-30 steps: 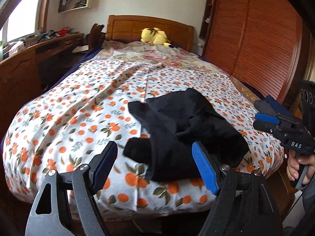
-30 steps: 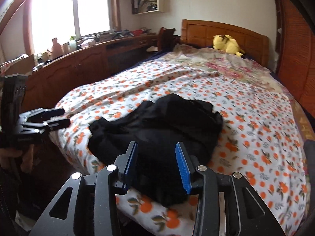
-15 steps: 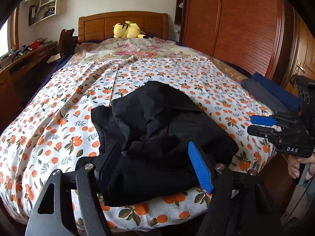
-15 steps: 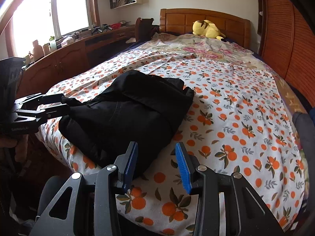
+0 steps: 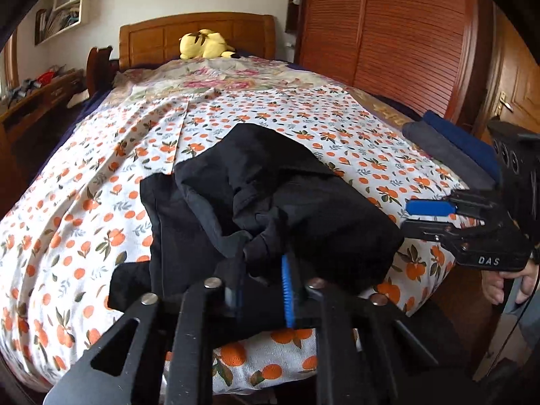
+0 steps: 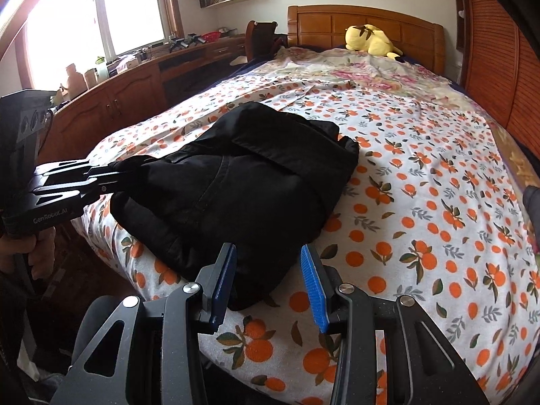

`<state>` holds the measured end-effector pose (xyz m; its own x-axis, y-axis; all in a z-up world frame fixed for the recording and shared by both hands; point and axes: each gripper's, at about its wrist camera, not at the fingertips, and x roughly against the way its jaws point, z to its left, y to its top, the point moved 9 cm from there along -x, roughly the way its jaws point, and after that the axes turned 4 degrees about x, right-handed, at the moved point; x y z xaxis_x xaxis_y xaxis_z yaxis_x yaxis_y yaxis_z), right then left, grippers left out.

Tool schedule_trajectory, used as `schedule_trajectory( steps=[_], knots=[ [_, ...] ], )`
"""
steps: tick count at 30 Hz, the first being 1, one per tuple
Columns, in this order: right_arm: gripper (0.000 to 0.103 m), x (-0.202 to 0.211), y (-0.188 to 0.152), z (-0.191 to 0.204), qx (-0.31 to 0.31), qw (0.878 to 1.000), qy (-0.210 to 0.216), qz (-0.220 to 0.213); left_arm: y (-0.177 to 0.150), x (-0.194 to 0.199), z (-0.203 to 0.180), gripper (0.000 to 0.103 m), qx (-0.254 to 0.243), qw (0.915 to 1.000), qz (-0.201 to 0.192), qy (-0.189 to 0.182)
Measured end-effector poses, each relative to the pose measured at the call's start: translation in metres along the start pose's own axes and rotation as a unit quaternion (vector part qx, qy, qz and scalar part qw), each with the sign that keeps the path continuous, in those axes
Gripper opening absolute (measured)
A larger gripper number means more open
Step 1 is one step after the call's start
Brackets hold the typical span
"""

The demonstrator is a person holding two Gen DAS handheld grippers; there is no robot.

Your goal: Fold large clothes

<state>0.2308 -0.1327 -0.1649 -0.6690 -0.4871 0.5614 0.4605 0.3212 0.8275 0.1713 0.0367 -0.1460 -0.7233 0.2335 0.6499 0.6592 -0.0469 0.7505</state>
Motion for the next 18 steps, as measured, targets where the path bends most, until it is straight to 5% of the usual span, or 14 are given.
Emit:
schedule_trajectory(
  steps=[8, 18],
  knots=[
    [0.041, 0.003, 0.030, 0.012, 0.013, 1.000, 0.016, -0.023, 0.016, 0.041, 0.021, 0.010, 0.035, 0.9975, -0.056, 0.023],
    [0.041, -0.038, 0.045, 0.054, 0.031, 0.997, 0.066, -0.011, -0.042, 0.028, 0.077, 0.010, 0.089, 0.9946, -0.004, 0.053]
  ],
)
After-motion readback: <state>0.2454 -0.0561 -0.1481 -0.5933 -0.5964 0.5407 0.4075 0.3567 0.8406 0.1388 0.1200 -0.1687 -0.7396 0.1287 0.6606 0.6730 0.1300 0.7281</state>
